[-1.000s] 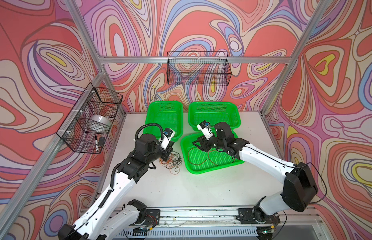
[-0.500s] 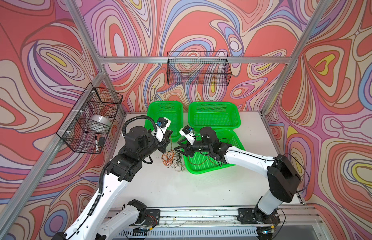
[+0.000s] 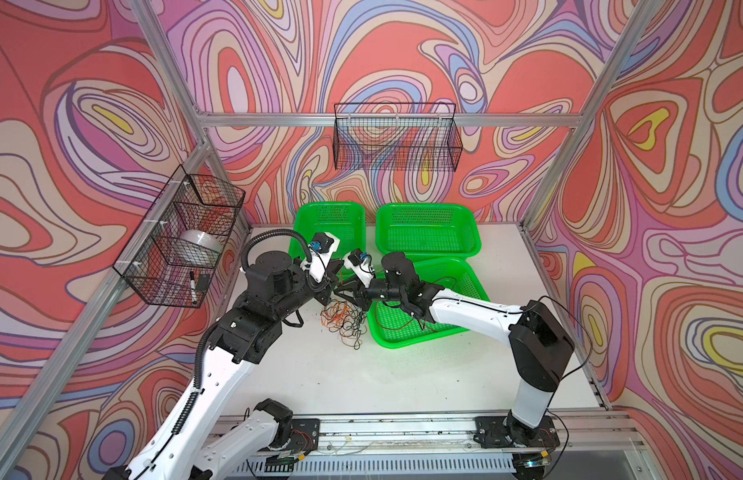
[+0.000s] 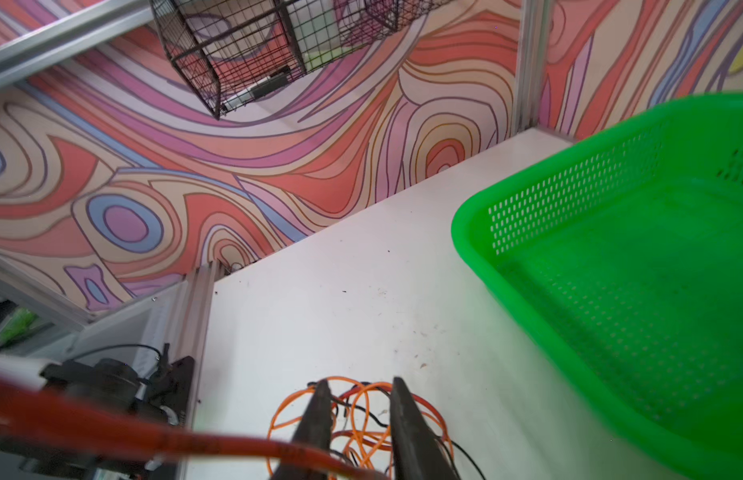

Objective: Untangle the cables

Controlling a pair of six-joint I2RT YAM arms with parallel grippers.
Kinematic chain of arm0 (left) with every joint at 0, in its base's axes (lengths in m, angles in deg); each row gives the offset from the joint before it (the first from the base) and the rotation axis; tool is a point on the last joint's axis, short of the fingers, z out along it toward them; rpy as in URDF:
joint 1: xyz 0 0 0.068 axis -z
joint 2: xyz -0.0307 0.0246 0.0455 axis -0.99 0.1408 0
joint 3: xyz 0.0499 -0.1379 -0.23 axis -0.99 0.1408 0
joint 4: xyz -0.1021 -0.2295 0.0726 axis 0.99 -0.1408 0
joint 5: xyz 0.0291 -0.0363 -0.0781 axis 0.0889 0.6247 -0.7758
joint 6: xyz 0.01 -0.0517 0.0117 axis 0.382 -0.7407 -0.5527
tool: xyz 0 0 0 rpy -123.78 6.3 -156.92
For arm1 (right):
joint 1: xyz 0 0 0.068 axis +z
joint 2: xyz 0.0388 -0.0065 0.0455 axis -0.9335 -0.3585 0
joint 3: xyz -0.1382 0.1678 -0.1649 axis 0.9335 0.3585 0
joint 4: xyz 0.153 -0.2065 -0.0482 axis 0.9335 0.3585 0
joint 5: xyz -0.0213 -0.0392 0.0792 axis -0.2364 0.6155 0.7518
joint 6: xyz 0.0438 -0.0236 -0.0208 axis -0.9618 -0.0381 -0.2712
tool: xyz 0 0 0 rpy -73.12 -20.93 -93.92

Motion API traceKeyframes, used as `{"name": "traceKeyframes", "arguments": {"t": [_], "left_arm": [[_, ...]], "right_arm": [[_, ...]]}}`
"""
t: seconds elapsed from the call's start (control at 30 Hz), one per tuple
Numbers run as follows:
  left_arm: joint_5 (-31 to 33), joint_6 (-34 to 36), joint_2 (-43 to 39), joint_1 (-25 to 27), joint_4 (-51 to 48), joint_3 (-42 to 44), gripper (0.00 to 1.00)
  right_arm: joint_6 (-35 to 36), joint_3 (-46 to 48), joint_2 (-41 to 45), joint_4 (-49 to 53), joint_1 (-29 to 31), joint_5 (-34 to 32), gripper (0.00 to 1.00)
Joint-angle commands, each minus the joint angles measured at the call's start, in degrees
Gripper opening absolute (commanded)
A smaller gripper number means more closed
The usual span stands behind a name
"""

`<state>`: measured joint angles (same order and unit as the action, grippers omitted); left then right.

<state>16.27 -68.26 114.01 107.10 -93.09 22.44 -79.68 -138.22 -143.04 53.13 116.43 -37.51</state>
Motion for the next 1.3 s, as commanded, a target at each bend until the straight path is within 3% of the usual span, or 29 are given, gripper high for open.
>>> {"name": "traceKeyframes", "arguments": {"t": [0.0,0.03,0.1,0.13,0.23,0.3,0.43,0.6,0.73,0.9,1.0,1.27], "left_arm": [[0.83,-0.73,-0.36,0.39,-0.49,-1.51,0.00],[2.13,-1.12,-0.68,0.39,-0.67,-1.16,0.11],[5.88,-2.70,-1.60,0.39,-1.07,-0.08,0.44],[8.35,-3.67,-2.23,0.39,-1.21,0.77,0.54],[14.25,-6.52,-4.87,0.39,-1.21,3.88,0.77],[19.07,-9.07,-6.61,0.38,-1.77,5.64,0.82],[24.79,-12.98,-9.21,-0.16,-4.47,8.54,0.87],[24.03,-17.28,-10.22,-2.88,-6.72,11.43,0.89],[17.66,-20.49,-9.26,-8.00,-7.13,13.12,0.89],[3.19,-21.73,-3.95,-12.62,-5.79,14.18,0.86],[-4.11,-19.00,0.22,-12.62,-3.51,14.23,0.81],[-12.47,-9.36,7.85,-12.67,-3.49,13.48,0.68]], "right_arm": [[-1.09,-0.64,0.10,-1.49,0.24,-2.74,0.00],[-1.54,-0.34,0.59,-1.77,0.21,-3.38,0.00],[-2.00,-0.25,1.39,-1.32,0.20,-4.65,0.00],[-2.18,-0.32,1.79,-1.03,0.19,-5.05,0.00],[-2.65,-0.99,2.37,-0.03,0.15,-5.38,0.00],[-2.98,-1.65,2.44,0.94,0.03,-5.72,0.00],[-4.13,-2.46,2.55,1.92,-0.49,-6.46,0.00],[-6.94,-3.68,2.54,2.69,-2.13,-4.62,0.00],[-5.22,-3.13,4.71,3.05,-2.22,-4.40,0.00],[-1.52,-2.98,5.74,4.37,-2.21,-0.42,0.00],[0.73,-3.42,5.96,6.73,-2.20,1.58,0.00],[2.56,-3.28,6.48,7.78,-2.22,5.53,0.00]]}}
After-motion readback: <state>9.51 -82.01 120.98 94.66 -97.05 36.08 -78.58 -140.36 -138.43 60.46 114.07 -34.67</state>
